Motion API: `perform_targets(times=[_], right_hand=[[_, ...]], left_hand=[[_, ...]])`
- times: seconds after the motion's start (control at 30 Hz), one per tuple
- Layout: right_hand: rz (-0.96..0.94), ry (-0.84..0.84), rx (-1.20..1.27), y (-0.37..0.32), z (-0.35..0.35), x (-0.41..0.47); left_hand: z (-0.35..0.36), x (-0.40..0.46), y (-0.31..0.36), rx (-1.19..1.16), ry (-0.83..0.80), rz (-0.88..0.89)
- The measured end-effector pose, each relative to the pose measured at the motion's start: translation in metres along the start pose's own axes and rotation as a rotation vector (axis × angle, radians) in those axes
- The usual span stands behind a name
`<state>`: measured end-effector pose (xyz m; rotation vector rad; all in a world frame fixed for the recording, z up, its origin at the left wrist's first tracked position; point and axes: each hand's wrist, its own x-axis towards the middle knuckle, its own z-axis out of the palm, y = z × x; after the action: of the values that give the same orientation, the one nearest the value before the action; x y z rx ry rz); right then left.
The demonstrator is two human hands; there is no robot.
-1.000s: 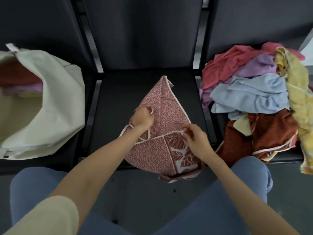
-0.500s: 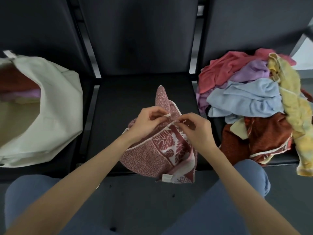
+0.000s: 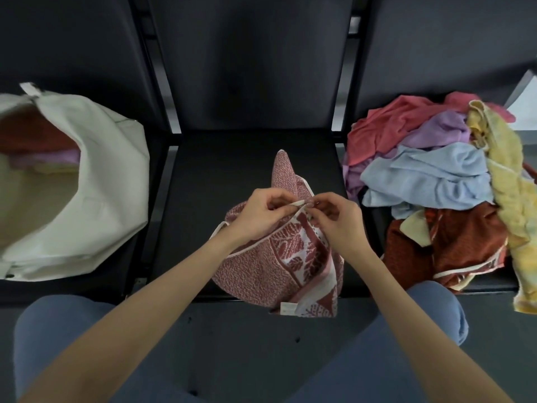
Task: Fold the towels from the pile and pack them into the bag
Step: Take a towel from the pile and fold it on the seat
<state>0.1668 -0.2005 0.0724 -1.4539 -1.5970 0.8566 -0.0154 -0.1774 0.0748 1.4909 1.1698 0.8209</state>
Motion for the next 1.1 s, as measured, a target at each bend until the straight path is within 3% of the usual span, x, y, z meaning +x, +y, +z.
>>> perform_targets(times=[0.13, 0.3, 0.4, 0.5, 0.7, 0.87, 0.97, 1.1], right_hand=[[0.034, 0.037, 0.020, 0.005, 0.001, -0.003], [0.067, 0.064, 0.063, 0.007, 0.000, -0.010], [0.084, 0.102, 0.087, 0.009, -0.001, -0.014], [0.100, 0.131, 0.096, 0.009, -0.003, -0.017], [0.106, 0.163, 0.060, 0.008, -0.009, -0.021], [0.063, 0.500, 0.056, -0.005, -0.034, -0.022], [0.044, 0.626, 0.121, -0.023, -0.052, -0.009], [-0.026, 0.774, 0.145, -0.061, -0.069, 0.008]], left_hand=[[-0.028, -0.003, -0.009, 0.054, 0.153, -0.098], [-0.080, -0.039, -0.081, 0.232, 0.450, -0.495], [-0.093, -0.067, -0.115, 0.411, 0.407, -0.637], [-0.092, -0.078, -0.120, 0.442, 0.346, -0.693], [-0.075, -0.073, -0.100, 0.373, 0.326, -0.642], [-0.097, -0.067, -0.055, 0.305, 0.586, -0.506], [-0.119, -0.061, 0.009, 0.346, 0.644, -0.303], [-0.142, -0.056, 0.091, 0.459, 0.844, 0.088]])
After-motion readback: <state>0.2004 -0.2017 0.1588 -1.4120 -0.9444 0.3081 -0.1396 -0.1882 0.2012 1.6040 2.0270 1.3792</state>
